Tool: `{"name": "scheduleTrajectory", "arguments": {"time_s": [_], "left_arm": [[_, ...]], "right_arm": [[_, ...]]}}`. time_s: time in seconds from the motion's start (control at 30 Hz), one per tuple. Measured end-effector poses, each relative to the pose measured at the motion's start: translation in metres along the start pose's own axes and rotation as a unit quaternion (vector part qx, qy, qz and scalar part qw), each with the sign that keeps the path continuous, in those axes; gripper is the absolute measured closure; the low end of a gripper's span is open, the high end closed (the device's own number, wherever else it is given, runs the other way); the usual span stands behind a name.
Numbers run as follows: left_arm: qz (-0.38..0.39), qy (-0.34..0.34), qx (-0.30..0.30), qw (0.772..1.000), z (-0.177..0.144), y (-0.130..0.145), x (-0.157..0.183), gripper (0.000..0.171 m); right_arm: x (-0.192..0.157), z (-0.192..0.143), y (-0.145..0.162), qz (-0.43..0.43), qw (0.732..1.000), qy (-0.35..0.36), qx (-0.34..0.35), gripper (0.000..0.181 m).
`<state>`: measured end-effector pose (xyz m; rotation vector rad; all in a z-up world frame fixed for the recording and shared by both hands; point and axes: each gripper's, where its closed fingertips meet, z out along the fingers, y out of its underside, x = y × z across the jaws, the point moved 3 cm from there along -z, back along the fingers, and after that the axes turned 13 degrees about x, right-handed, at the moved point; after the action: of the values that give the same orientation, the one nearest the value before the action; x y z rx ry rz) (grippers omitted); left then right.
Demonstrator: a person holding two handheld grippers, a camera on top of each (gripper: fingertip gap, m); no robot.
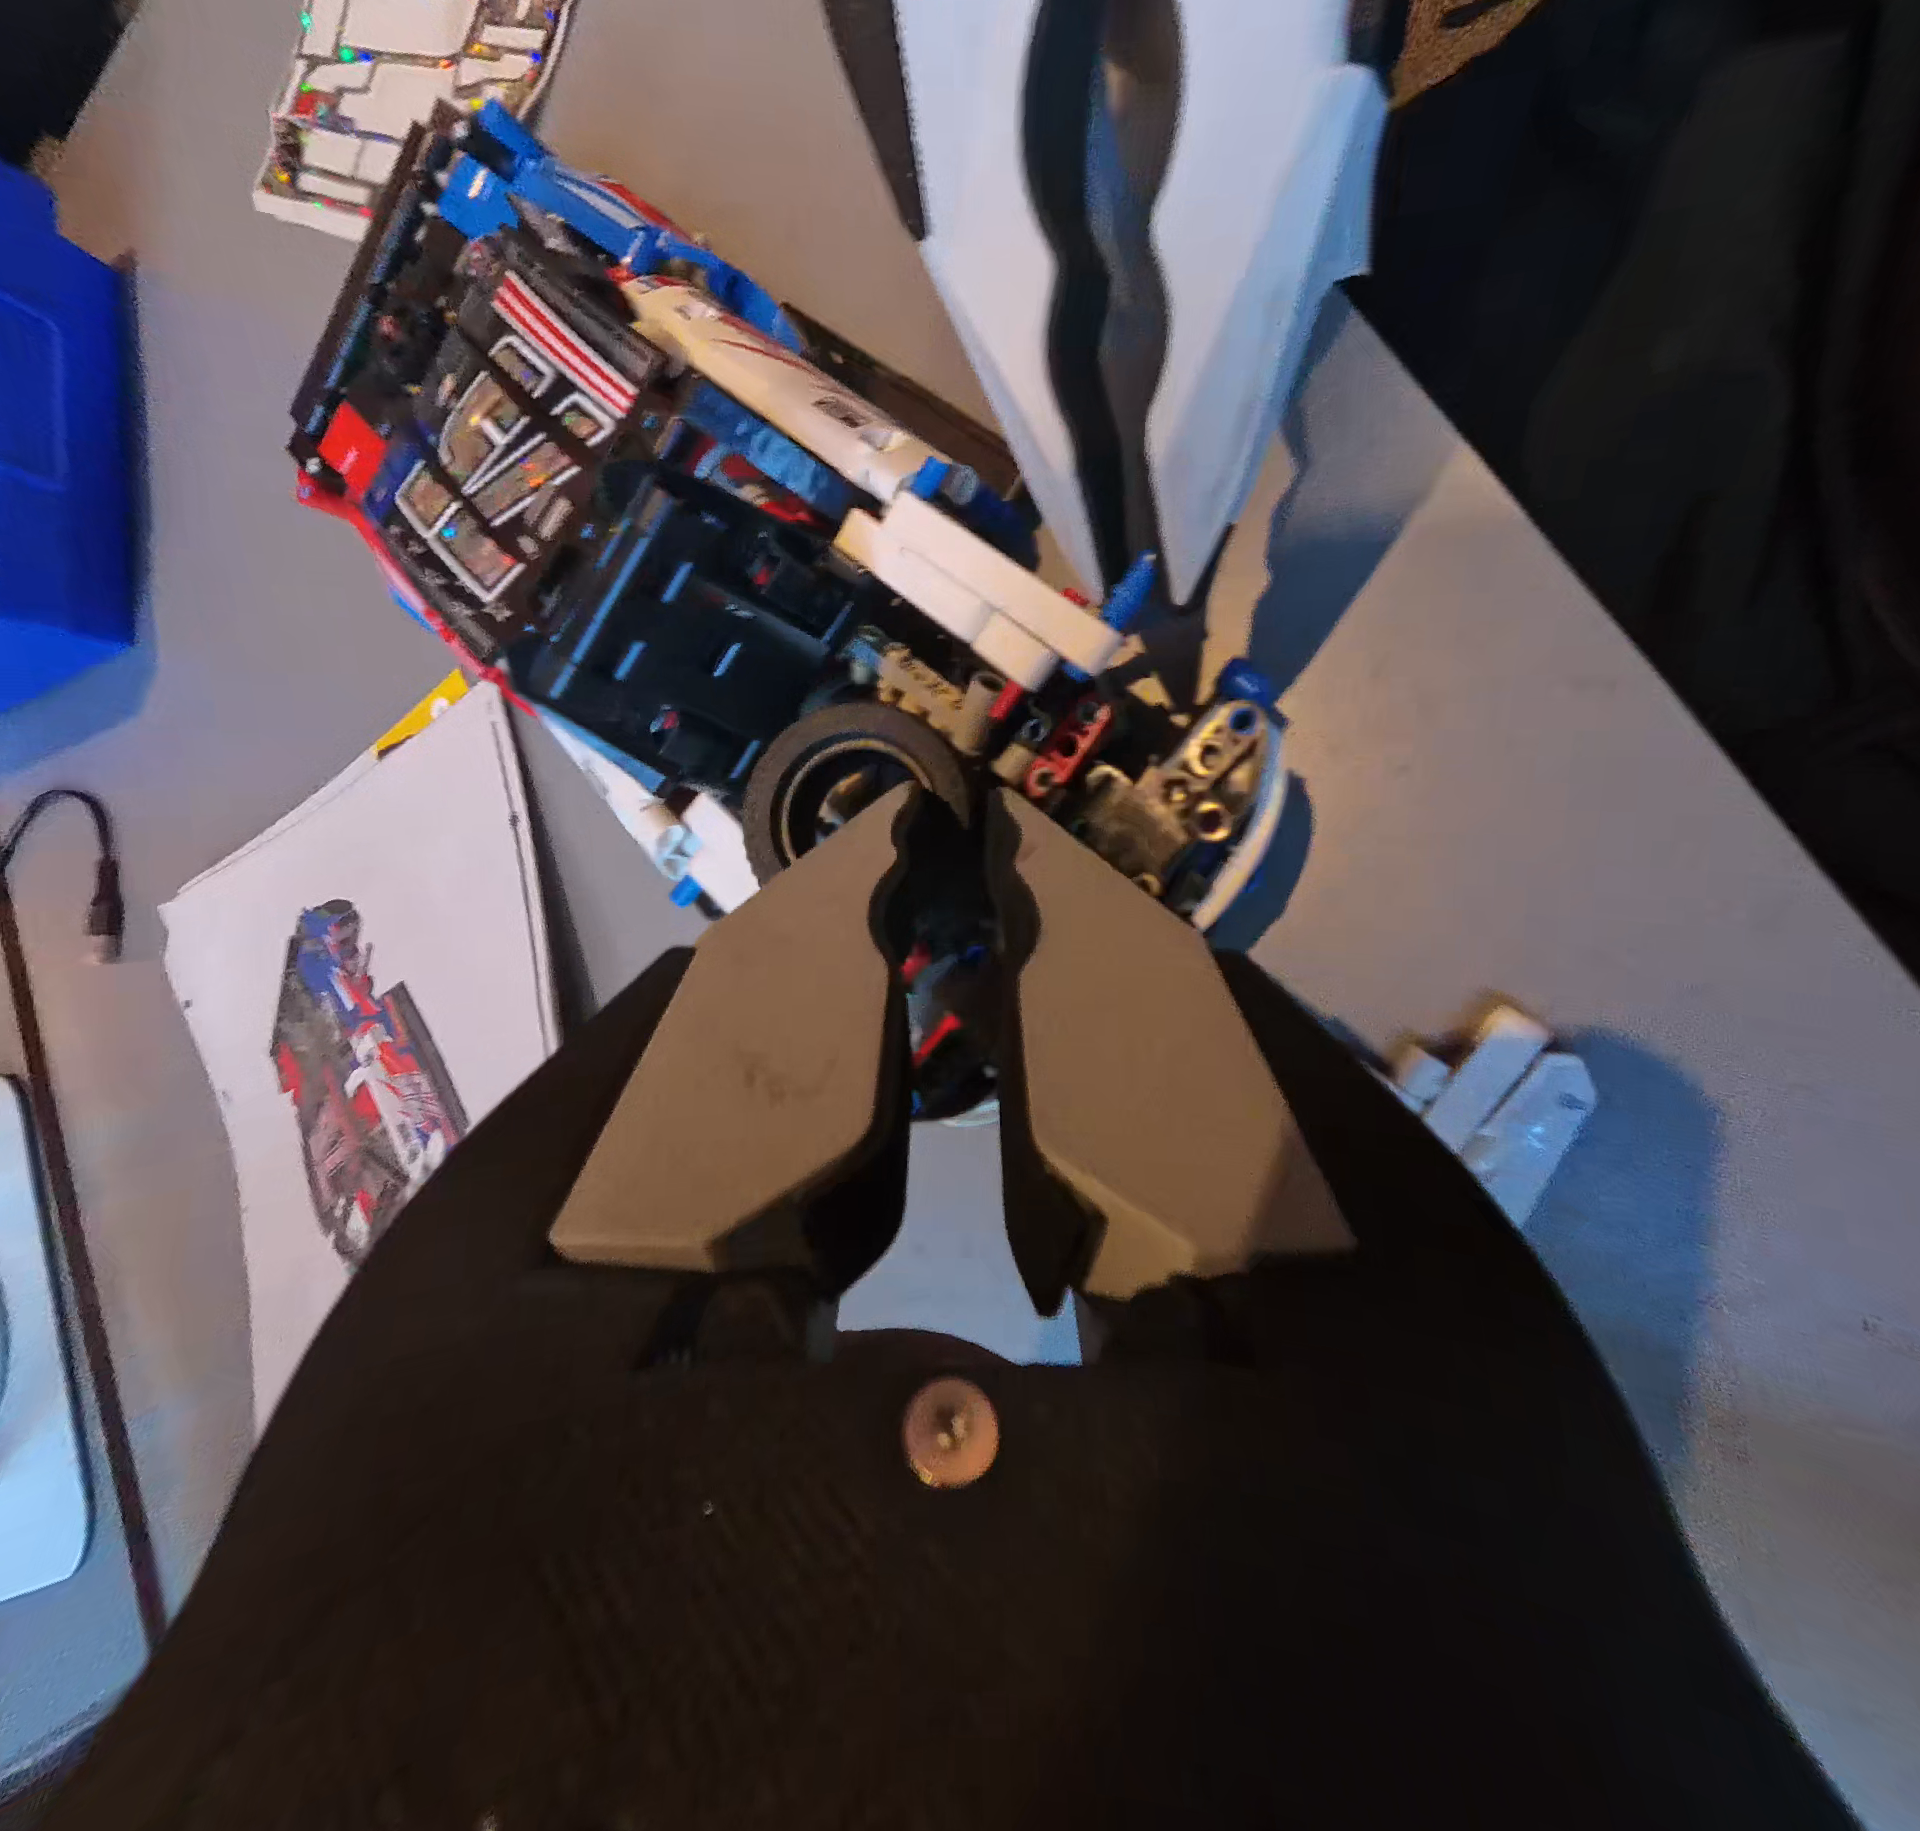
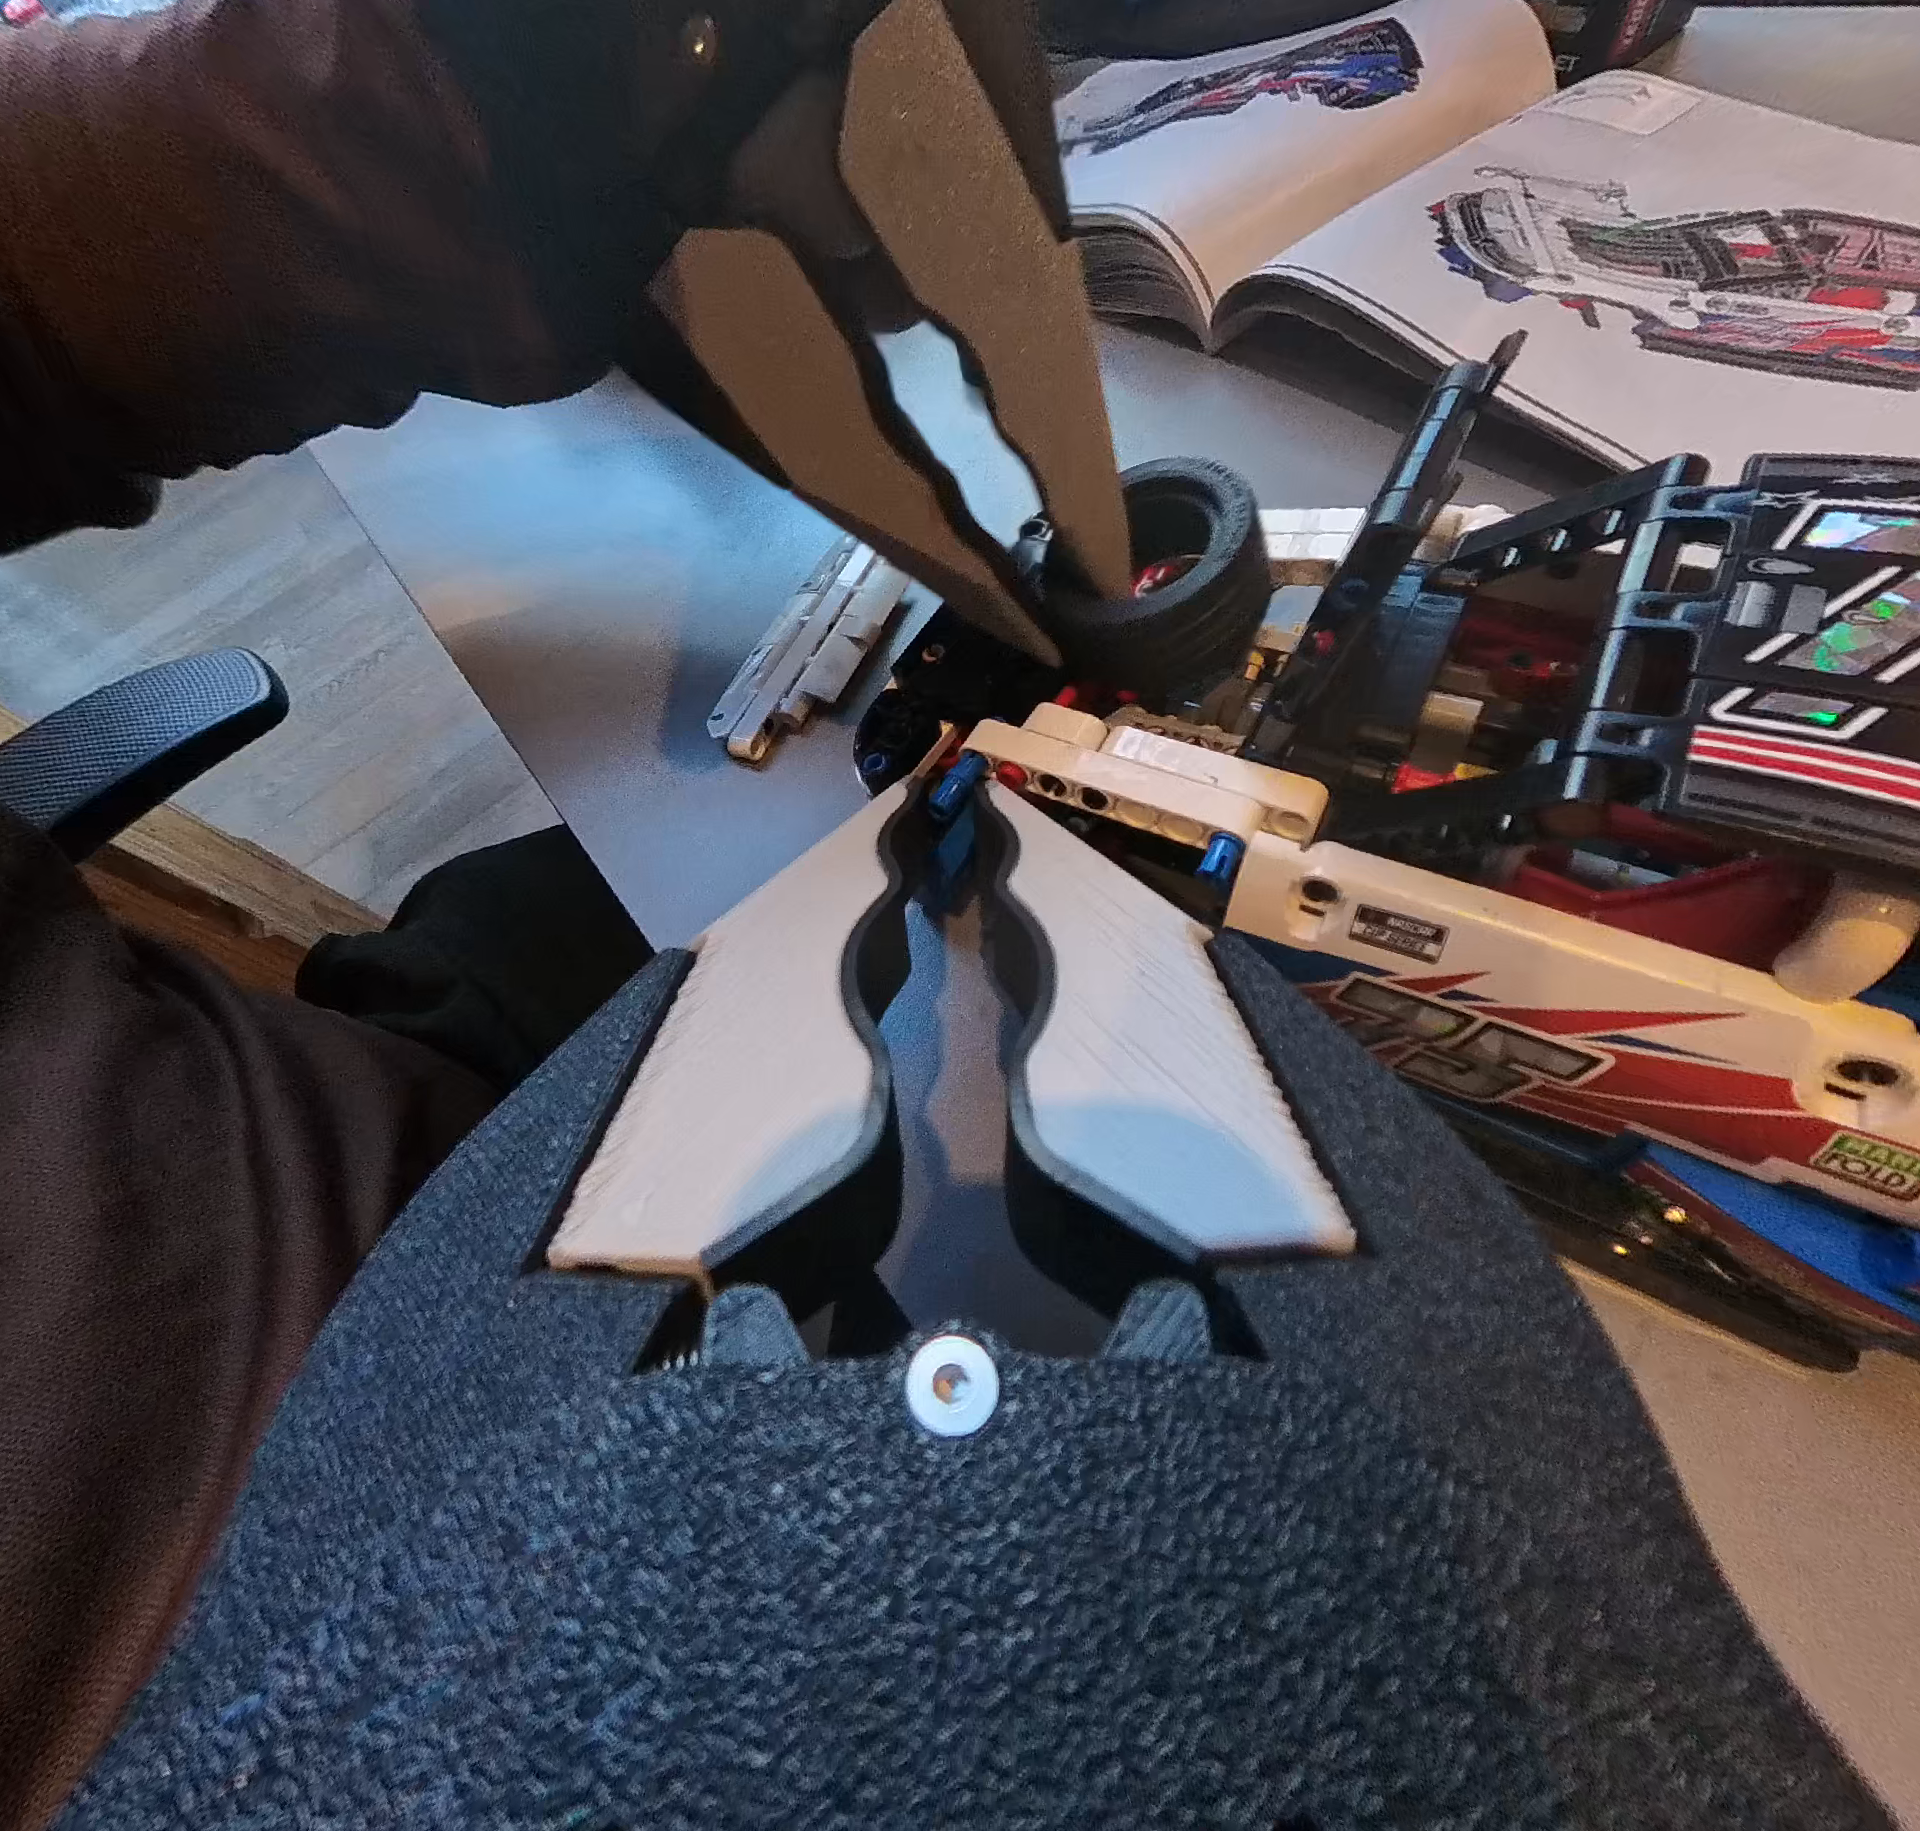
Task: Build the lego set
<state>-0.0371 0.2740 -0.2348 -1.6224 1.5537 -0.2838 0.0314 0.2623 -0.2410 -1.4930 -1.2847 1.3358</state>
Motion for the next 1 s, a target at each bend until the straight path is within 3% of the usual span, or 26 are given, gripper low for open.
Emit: {"name": "scheduleTrajectory", "arguments": {"time_s": [0.33,0.5,0.57,0.63,0.7,0.8,0.87,1.0], "left_arm": [[-0.016,-0.071,0.037,0.997,0.002,-0.008,0.004,0.167],[-0.032,-0.156,0.019,0.987,-0.044,-0.012,0.021,0.166],[-0.074,-0.23,-0.047,0.969,-0.073,0.015,0.015,0.166],[-0.123,-0.292,-0.142,0.938,-0.104,0.06,0.008,0.166],[-0.176,-0.292,-0.195,0.919,-0.121,0.095,0.017,0.164],[-0.223,-0.338,-0.163,0.9,-0.128,0.116,0.019,0.163],[-0.254,-0.371,-0.162,0.878,-0.131,0.126,0.021,0.145],[-0.293,-0.429,-0.083,0.85,-0.138,0.116,0.028,0.134]], "right_arm": [[0.001,-0.001,0.0,0.005,1.0,-0.002,0.0,0.173],[0.002,0.001,0.001,0.02,1.0,-0.007,0.001,0.172],[0.002,0.002,0.001,0.018,1.0,-0.005,0.001,0.173],[0.002,0.002,0.001,0.015,1.0,-0.004,0.0,0.172],[0.002,0.002,0.001,0.015,1.0,-0.004,0.0,0.173],[0.002,0.002,0.002,0.015,1.0,-0.002,-0.001,0.172],[0.002,0.002,0.002,0.01,1.0,0.0,-0.001,0.172],[0.002,0.002,0.002,0.002,1.0,0.0,-0.002,0.173]]}}
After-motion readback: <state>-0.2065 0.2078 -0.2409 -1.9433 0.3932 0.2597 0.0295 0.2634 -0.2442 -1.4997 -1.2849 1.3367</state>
